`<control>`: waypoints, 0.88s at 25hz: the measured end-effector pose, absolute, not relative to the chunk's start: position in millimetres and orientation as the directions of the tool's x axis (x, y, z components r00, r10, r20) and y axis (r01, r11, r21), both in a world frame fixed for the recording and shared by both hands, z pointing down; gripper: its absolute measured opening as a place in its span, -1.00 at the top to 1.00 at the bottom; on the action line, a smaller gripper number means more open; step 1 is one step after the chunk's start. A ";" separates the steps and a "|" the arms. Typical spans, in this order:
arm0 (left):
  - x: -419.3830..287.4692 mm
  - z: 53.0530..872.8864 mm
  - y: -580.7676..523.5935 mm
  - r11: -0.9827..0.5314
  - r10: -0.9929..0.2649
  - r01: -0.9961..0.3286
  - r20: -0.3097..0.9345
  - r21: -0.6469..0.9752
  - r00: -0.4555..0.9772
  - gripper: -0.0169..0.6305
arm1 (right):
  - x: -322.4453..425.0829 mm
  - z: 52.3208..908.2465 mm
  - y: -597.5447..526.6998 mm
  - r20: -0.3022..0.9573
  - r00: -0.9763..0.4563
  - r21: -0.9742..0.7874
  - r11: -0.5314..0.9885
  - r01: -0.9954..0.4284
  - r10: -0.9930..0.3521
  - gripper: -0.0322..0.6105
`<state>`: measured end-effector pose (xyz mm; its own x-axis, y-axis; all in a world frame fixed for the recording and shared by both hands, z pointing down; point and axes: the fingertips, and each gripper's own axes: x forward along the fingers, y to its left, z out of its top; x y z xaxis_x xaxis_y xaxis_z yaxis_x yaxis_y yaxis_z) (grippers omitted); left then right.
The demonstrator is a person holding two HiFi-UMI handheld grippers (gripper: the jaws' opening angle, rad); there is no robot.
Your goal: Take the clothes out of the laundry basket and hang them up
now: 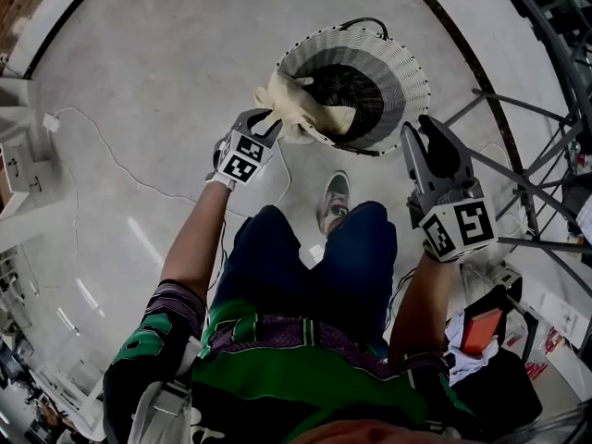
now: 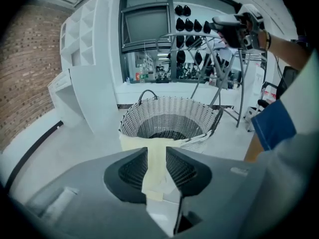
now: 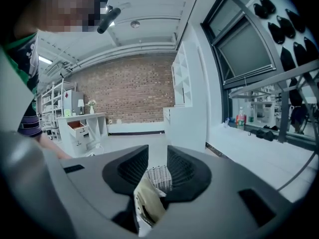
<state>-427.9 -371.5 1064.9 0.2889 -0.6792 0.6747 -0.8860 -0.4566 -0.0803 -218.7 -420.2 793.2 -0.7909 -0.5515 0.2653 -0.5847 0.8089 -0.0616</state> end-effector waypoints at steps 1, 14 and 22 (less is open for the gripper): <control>-428.7 1074.6 -377.0 -0.458 -0.676 -0.885 0.680 -0.085 0.285 0.57 | -216.1 799.7 -422.7 0.269 -0.789 -0.064 0.807 -0.587 -0.552 0.56; -423.9 1130.4 -403.8 -0.473 -0.616 -0.877 0.741 -0.079 0.265 0.86 | -195.0 838.4 -442.5 0.314 -0.770 -0.058 0.799 -0.599 -0.555 0.56; -418.6 1071.1 -389.0 -0.464 -0.603 -0.885 0.749 -0.050 0.274 0.88 | -195.9 783.5 -429.3 0.339 -0.770 -0.044 0.808 -0.588 -0.541 0.56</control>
